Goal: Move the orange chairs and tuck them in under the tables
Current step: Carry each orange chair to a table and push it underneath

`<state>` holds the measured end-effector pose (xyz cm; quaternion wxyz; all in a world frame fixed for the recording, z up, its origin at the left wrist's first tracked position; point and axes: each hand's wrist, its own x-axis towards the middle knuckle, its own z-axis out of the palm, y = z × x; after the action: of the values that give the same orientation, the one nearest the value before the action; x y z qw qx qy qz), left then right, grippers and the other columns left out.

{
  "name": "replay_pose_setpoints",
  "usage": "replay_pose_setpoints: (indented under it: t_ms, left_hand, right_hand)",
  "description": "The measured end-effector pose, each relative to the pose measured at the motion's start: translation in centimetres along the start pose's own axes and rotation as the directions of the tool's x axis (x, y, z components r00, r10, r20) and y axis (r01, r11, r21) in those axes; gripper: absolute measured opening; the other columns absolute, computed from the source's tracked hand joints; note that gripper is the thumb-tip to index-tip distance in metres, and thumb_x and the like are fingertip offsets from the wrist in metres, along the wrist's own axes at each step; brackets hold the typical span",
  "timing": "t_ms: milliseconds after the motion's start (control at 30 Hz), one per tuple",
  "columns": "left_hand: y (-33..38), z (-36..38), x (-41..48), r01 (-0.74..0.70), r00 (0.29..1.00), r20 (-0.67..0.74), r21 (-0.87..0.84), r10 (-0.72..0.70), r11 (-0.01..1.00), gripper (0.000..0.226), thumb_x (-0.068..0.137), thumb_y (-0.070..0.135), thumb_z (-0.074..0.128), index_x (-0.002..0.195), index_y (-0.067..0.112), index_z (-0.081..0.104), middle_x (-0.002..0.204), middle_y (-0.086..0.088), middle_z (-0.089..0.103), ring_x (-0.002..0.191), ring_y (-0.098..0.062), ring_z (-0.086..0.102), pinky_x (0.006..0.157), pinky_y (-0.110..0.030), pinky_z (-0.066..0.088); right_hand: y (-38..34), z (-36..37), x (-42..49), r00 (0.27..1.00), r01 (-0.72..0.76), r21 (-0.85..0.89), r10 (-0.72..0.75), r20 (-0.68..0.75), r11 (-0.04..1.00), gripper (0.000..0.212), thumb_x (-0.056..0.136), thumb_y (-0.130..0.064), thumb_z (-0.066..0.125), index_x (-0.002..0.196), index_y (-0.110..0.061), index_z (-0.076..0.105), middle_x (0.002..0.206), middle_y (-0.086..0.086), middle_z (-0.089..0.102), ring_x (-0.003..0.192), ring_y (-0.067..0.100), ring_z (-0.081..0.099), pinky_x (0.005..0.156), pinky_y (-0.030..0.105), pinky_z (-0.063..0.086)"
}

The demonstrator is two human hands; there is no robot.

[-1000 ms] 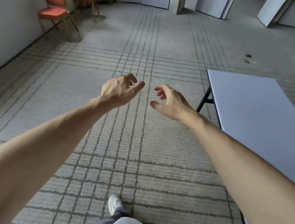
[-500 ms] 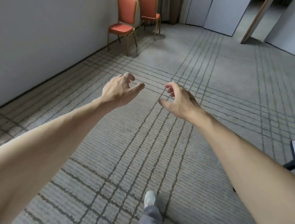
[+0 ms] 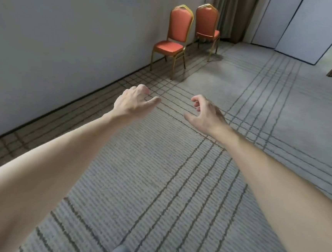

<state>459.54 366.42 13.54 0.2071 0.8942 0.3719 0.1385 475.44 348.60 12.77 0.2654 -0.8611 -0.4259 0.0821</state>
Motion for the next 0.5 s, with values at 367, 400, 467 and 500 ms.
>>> replay_pose_setpoints:
  t_ms: [367,400,467,500]
  left_hand:
    - [-2.5,4.1,28.7,0.011,0.999,-0.037,-0.109,-0.015,0.994,0.074,0.078,0.071,0.042,0.134,0.023,0.051,0.133,-0.003,0.057,0.128,-0.024,0.047,0.104,-0.043,0.039]
    - [-2.5,4.4,33.1,0.011,1.0,-0.027,-0.118,-0.014,0.993,0.073,0.079,0.071,0.042,0.133,0.023,0.051,0.133,-0.003,0.057,0.128,-0.024,0.047,0.105,-0.043,0.039]
    - [-2.4,4.9,37.8,-0.004,1.0,0.007,-0.106,0.005,0.994,0.074,0.078,0.072,0.041,0.133,0.023,0.051,0.133,-0.003,0.056,0.127,-0.025,0.047,0.104,-0.044,0.04]
    - [-2.1,5.2,40.6,-0.016,1.0,0.021,-0.106,0.018,0.994,0.076,0.076,0.072,0.04,0.133,0.024,0.051,0.132,-0.003,0.056,0.126,-0.024,0.048,0.103,-0.044,0.04]
  right_hand:
    - [4.1,1.2,29.2,0.999,0.036,-0.123,-0.04,-0.033,0.992,0.056,0.089,-0.042,0.064,0.136,-0.021,0.044,0.134,0.003,0.052,0.119,0.023,0.053,0.094,0.037,0.045]
    - [4.4,1.2,33.3,0.999,0.018,-0.127,-0.023,-0.038,0.992,0.056,0.089,-0.042,0.063,0.137,-0.021,0.043,0.134,0.003,0.052,0.119,0.023,0.053,0.094,0.038,0.046]
    - [5.1,1.2,37.5,1.0,0.001,-0.138,-0.004,-0.02,0.99,0.057,0.09,-0.041,0.063,0.138,-0.021,0.042,0.136,0.003,0.051,0.121,0.023,0.052,0.096,0.039,0.046]
    - [5.5,1.1,39.9,1.0,-0.009,-0.148,0.008,-0.007,0.989,0.057,0.09,-0.041,0.063,0.139,-0.021,0.042,0.136,0.003,0.051,0.121,0.023,0.052,0.096,0.04,0.047]
